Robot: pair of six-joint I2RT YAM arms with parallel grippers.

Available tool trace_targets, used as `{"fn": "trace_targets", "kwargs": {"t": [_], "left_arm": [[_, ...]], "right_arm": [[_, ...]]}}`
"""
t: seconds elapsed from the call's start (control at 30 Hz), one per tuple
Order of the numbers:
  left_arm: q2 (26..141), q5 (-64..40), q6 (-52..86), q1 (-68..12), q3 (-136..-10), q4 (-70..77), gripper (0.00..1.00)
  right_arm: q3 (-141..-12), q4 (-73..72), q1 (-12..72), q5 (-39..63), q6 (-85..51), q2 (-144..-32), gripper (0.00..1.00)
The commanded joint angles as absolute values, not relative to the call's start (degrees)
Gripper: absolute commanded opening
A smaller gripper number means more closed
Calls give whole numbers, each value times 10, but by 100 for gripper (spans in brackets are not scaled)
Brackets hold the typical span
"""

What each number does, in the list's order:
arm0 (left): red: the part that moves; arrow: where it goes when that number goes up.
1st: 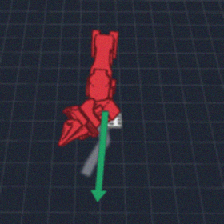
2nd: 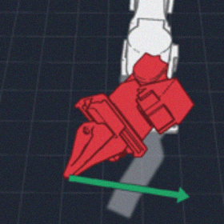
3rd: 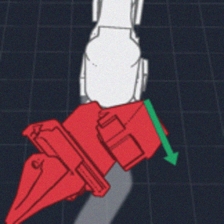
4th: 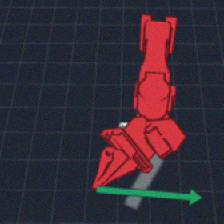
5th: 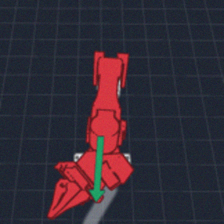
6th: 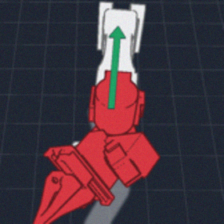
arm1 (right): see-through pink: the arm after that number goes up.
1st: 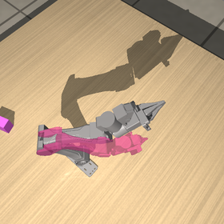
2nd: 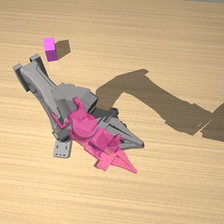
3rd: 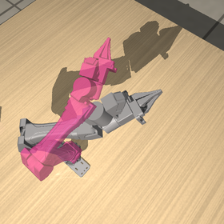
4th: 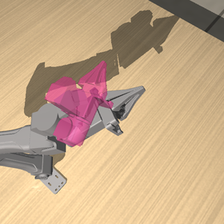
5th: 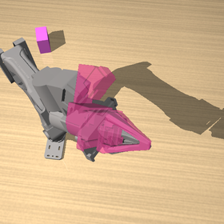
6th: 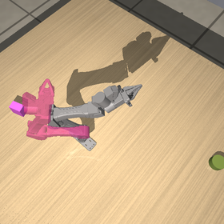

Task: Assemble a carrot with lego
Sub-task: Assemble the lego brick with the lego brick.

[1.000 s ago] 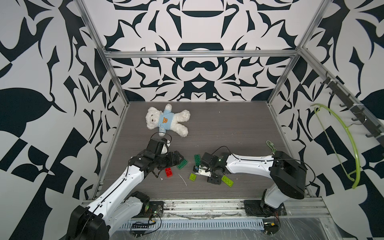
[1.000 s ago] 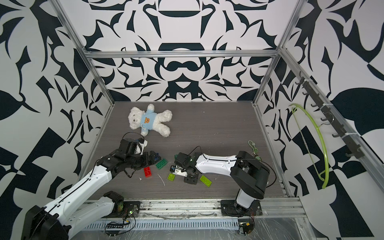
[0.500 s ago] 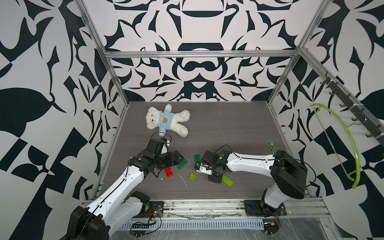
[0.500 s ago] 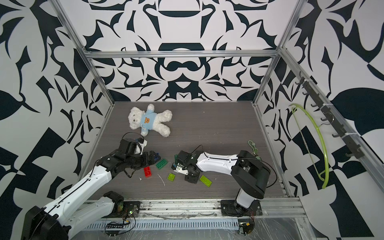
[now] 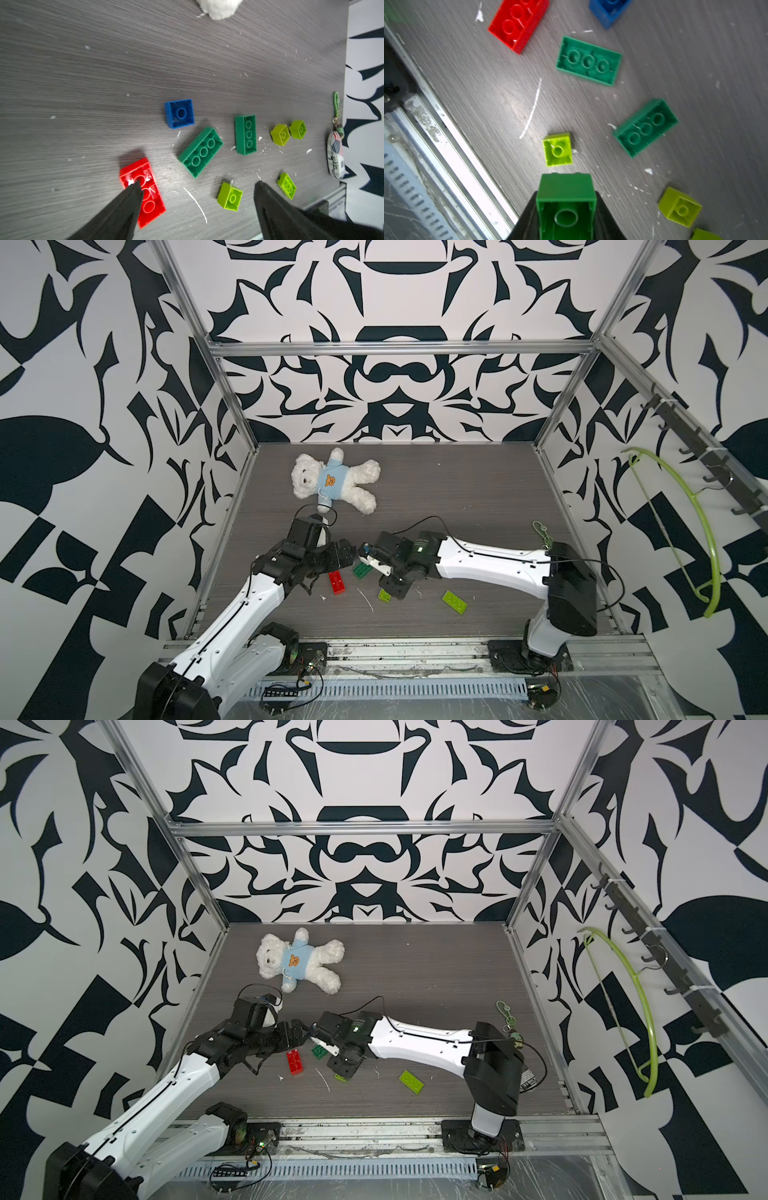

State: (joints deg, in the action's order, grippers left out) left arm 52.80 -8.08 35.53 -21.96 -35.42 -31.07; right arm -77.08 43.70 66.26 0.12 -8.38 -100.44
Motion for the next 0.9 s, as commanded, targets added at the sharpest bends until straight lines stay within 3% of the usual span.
{"fn": "trace_targets", "kwargs": {"t": [0.0,0.23,0.87], "left_arm": [[509,-58,348,-195,-369,-335,92],[478,-36,357,-173,-365,-343,94],[480,-65,352,-173,-356,-330,94]], "right_arm": [[-800,486,671,-18,-113,-1043,24],[-837,514,684,-18,-111,-1095,24],[-846,508,686,-2,-91,-1113,25]]}}
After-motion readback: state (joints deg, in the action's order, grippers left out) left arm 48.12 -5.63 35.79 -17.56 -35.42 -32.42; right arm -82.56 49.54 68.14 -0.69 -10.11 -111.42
